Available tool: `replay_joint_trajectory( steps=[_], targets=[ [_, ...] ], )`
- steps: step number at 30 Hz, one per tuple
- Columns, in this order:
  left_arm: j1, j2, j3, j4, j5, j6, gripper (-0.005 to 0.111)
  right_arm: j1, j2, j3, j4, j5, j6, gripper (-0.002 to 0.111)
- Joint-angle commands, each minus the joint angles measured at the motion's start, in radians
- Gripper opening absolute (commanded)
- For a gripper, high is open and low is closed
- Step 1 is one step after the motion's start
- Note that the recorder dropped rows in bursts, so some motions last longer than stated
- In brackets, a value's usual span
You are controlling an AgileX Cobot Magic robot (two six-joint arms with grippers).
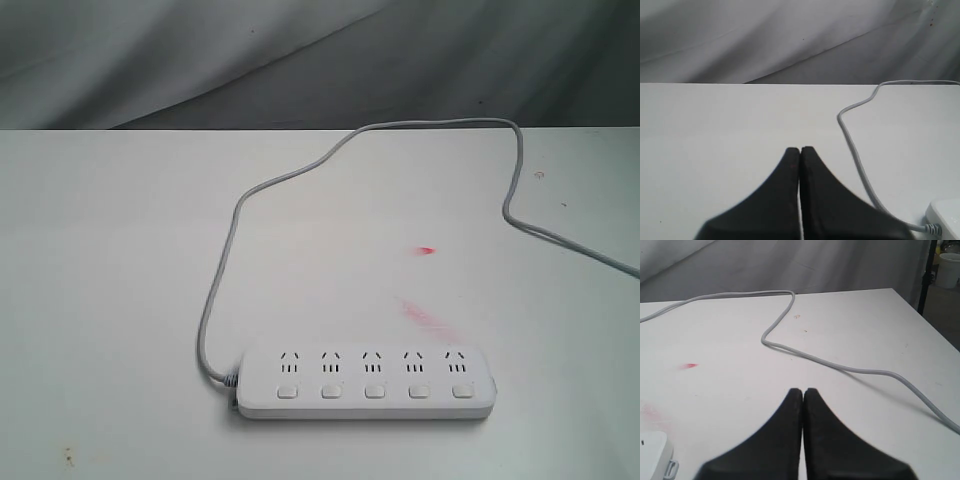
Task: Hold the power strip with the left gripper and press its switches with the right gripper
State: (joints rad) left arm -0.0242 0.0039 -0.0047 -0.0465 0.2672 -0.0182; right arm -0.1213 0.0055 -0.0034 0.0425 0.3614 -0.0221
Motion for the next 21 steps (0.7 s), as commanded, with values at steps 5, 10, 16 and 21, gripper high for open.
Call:
replay_joint_trajectory(
  steps=[5,10,16,21],
  targets=[
    [-0.003,-0.004,-0.045,-0.051,0.015,0.026,0.001,-0.008,-0.005,0.003,-0.006,-0.013,-0.002,0.000],
    [-0.003,0.093,-0.231,-0.051,0.046,0.135,0.001,-0.008,-0.005,0.003,-0.006,-0.013,-0.002,0.000],
    [-0.003,0.446,-0.550,-0.051,0.050,0.287,0.001,-0.008,-0.005,0.003,-0.006,-0.013,-0.002,0.000],
    [0.028,0.766,-0.811,-0.070,0.135,0.314,0.001,-0.008,-0.005,0.003,-0.006,-0.013,-0.002,0.000]
  ],
)
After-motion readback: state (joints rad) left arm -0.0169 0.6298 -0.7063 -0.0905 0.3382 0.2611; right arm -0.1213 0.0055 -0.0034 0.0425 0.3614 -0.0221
